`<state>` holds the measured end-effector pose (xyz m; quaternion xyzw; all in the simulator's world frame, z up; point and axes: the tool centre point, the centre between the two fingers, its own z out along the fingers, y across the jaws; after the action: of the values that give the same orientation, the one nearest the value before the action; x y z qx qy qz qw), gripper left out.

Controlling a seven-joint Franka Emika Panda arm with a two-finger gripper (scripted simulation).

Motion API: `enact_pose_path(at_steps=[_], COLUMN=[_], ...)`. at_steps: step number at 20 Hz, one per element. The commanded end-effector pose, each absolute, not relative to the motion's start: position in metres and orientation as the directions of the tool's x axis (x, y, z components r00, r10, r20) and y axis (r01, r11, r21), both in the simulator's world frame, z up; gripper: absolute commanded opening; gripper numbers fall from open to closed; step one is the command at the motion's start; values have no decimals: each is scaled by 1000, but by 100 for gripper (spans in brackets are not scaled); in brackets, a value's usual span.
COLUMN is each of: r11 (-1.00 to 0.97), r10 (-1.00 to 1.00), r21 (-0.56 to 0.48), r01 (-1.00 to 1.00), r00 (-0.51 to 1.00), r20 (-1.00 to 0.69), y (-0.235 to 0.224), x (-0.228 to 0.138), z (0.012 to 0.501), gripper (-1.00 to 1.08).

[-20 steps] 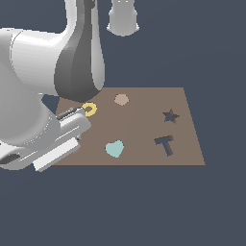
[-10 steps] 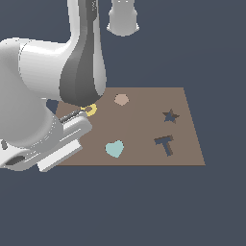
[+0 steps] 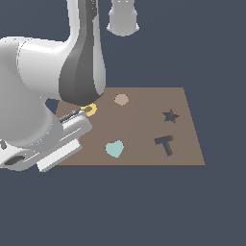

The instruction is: Insert a designated object into the corresponding slot on a board.

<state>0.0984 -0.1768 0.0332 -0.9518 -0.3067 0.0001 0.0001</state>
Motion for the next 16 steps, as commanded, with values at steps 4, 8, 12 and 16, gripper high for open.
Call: enact_pose_path(at_steps=[4, 8, 12, 16], r11=[-806, -781, -728, -644], r10=[592, 625, 685, 765], r21=[0, 0, 0, 0], r01=[592, 625, 685, 765], r00=[806, 781, 728, 644], r20=[0, 0, 0, 0], y=[-175, -165, -145, -116], x=[100, 106, 117, 130], z=[33, 33, 34, 35], gripper=[-100, -100, -100, -100])
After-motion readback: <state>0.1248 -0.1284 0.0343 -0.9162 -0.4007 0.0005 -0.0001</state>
